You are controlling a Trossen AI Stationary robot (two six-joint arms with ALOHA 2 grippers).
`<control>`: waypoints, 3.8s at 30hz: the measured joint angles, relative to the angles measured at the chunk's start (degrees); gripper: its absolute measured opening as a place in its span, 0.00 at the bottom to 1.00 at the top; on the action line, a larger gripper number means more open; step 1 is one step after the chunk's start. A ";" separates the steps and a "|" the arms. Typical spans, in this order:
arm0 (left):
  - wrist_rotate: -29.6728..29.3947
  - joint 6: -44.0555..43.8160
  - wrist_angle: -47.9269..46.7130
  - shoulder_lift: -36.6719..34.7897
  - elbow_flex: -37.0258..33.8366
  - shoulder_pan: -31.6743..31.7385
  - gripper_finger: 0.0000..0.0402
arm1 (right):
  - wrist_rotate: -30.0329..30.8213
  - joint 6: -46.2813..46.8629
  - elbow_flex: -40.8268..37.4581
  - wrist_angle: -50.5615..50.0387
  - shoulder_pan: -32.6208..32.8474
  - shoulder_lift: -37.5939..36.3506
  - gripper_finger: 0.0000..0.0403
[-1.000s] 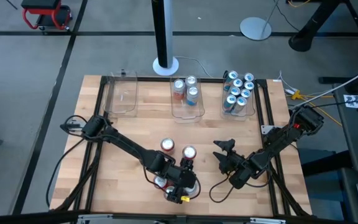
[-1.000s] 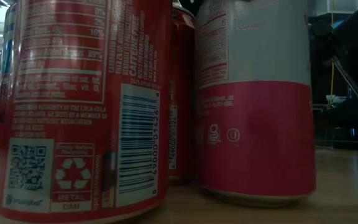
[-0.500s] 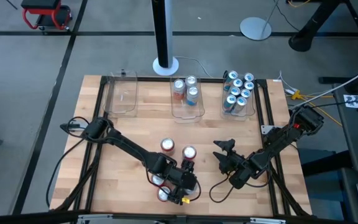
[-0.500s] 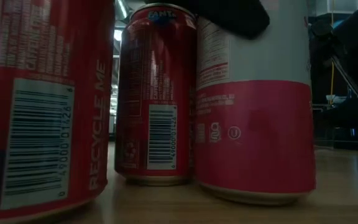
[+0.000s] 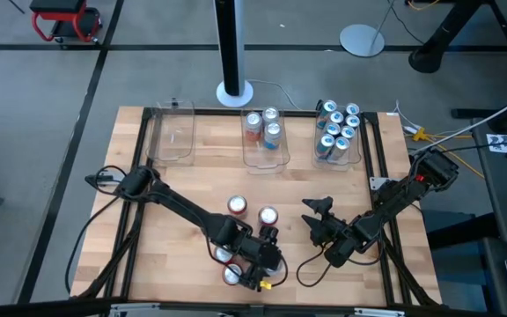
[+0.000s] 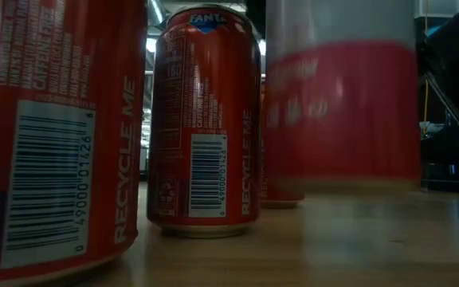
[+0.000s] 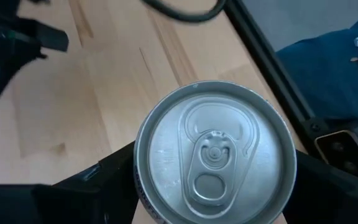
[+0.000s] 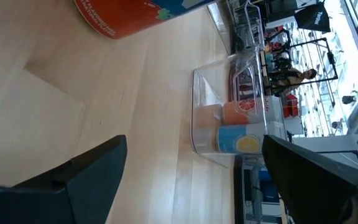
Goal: Sort soda cans
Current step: Put the white pink soda can into the center transparent bin
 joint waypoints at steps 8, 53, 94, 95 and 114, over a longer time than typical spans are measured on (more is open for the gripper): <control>-2.84 1.30 -8.11 -0.40 7.85 -0.11 0.71 | -0.34 0.00 0.00 -0.02 0.00 0.00 0.93; -5.46 1.22 -8.81 -23.15 -10.70 45.47 0.71 | -0.92 0.00 0.00 0.47 -0.02 2.73 0.93; -7.39 -0.08 15.79 -19.48 -30.75 49.11 0.76 | 0.32 -0.61 0.00 1.27 -0.02 2.75 0.93; -7.57 -0.14 16.01 -19.48 -30.75 49.15 0.76 | 0.32 -0.61 0.00 1.27 -0.02 2.75 0.93; -8.00 -0.22 14.41 -22.44 -30.52 48.24 0.88 | 0.30 -0.61 0.00 1.22 -0.02 2.75 0.93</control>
